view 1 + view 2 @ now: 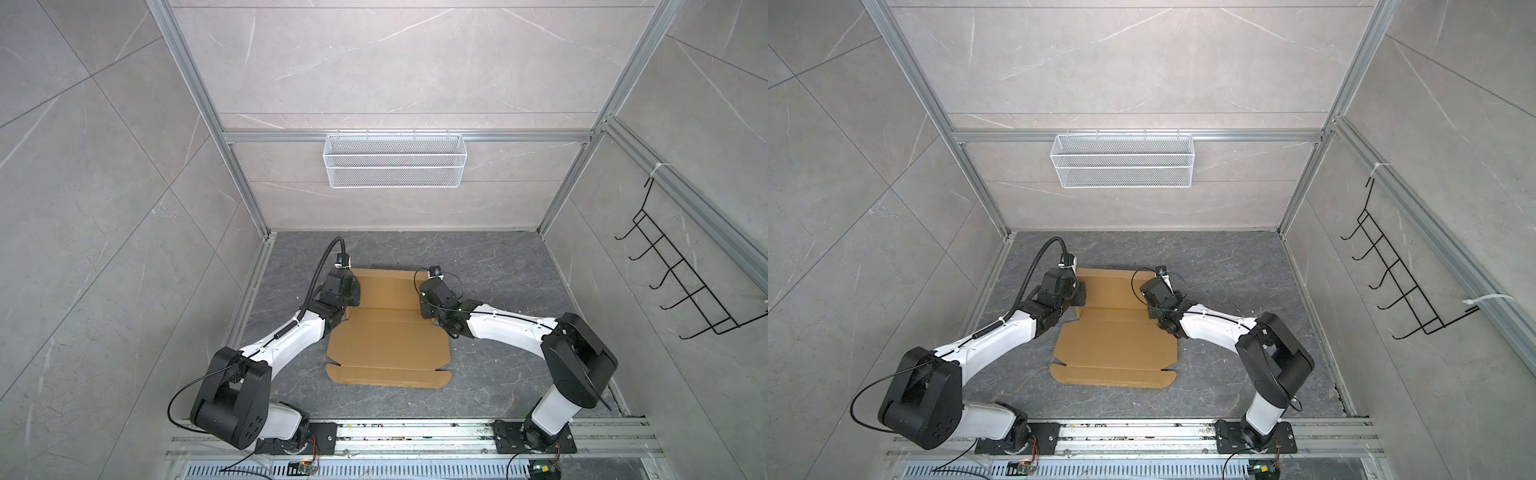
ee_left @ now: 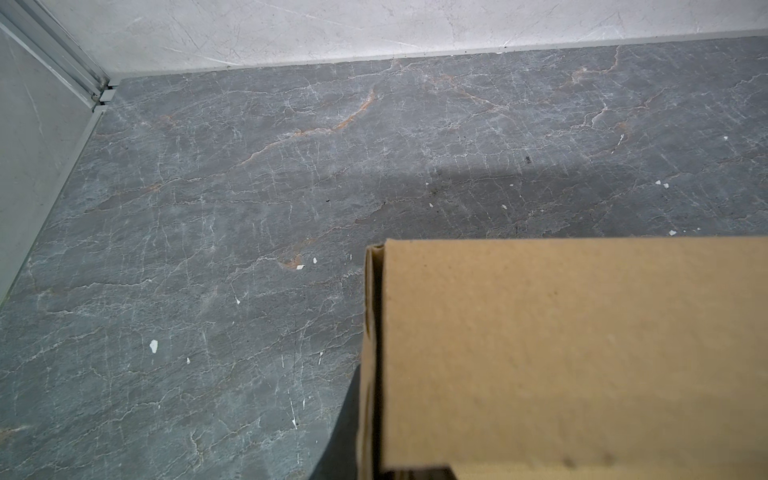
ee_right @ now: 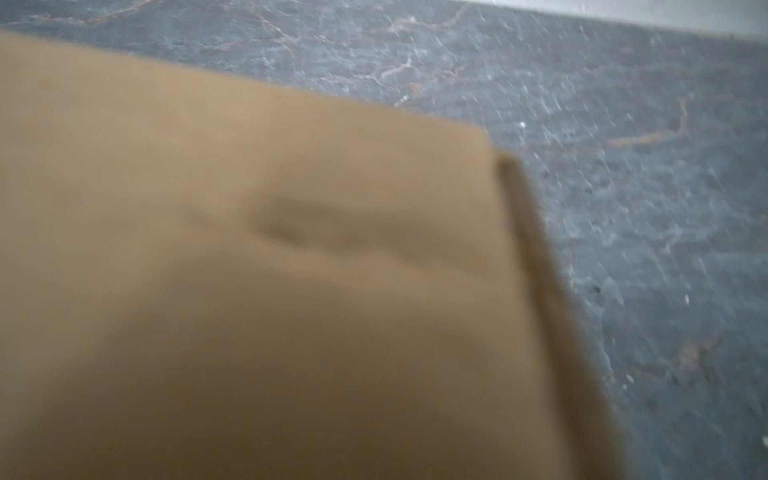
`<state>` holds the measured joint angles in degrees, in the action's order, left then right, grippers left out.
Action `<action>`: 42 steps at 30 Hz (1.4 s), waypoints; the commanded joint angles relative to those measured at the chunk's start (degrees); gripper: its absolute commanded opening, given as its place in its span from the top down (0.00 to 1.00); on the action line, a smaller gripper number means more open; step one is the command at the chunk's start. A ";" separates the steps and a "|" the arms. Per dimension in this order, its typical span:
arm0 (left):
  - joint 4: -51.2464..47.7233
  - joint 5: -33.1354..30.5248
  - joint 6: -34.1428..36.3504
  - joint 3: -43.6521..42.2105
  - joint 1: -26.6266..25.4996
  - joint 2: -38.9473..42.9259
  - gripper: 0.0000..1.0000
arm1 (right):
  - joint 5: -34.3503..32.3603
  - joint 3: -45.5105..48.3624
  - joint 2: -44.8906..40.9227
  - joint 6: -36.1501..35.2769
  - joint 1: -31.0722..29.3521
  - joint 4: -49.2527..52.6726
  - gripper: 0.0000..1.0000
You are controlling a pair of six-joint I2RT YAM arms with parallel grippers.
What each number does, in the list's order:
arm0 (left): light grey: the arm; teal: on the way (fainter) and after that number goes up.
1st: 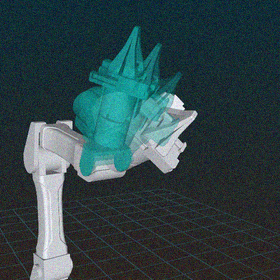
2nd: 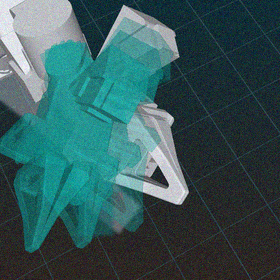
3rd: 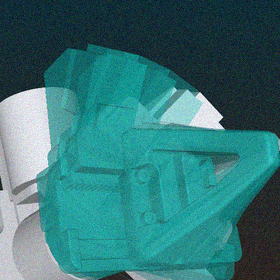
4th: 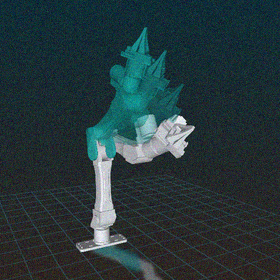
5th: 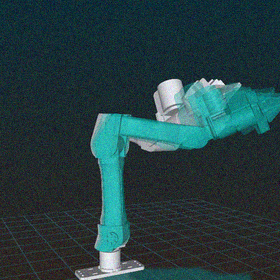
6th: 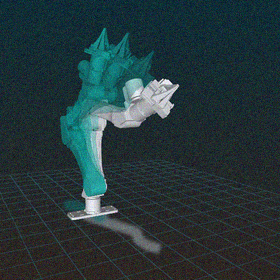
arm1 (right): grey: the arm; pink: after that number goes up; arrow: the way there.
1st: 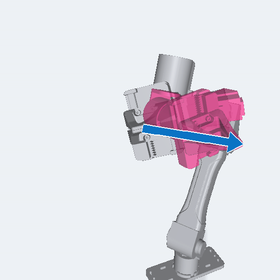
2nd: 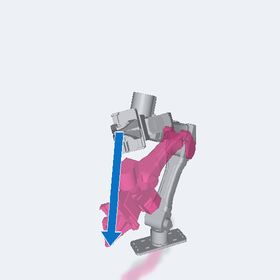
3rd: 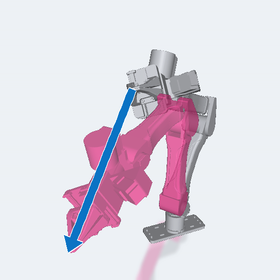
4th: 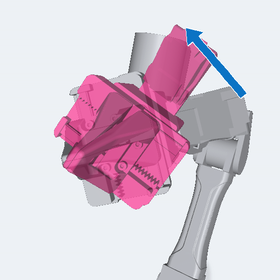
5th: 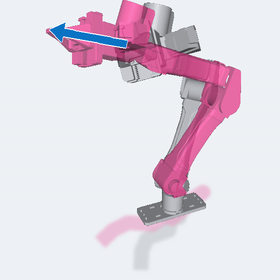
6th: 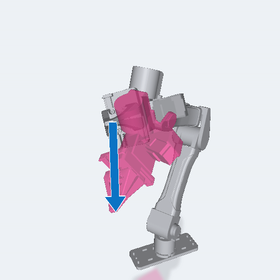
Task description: Fold the paper box
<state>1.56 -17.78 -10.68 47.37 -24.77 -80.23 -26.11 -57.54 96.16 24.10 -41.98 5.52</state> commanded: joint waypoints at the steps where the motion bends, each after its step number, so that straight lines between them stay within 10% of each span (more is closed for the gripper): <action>1: 2.23 0.47 -0.77 1.87 -0.20 -0.11 0.91 | -0.96 1.18 -2.71 4.24 0.15 3.22 0.38; 23: 1.81 0.44 -0.49 1.81 -0.12 0.62 0.91 | -9.62 -4.02 3.94 5.02 0.25 9.69 0.80; 42: 1.96 0.40 -0.44 1.32 -0.19 0.50 0.91 | 5.44 -2.11 2.13 -0.73 2.72 -1.60 0.52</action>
<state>1.65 -17.98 -10.63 47.37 -25.08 -80.23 -23.35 -59.59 98.89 25.26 -39.72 5.67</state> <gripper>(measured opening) 0.099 0.480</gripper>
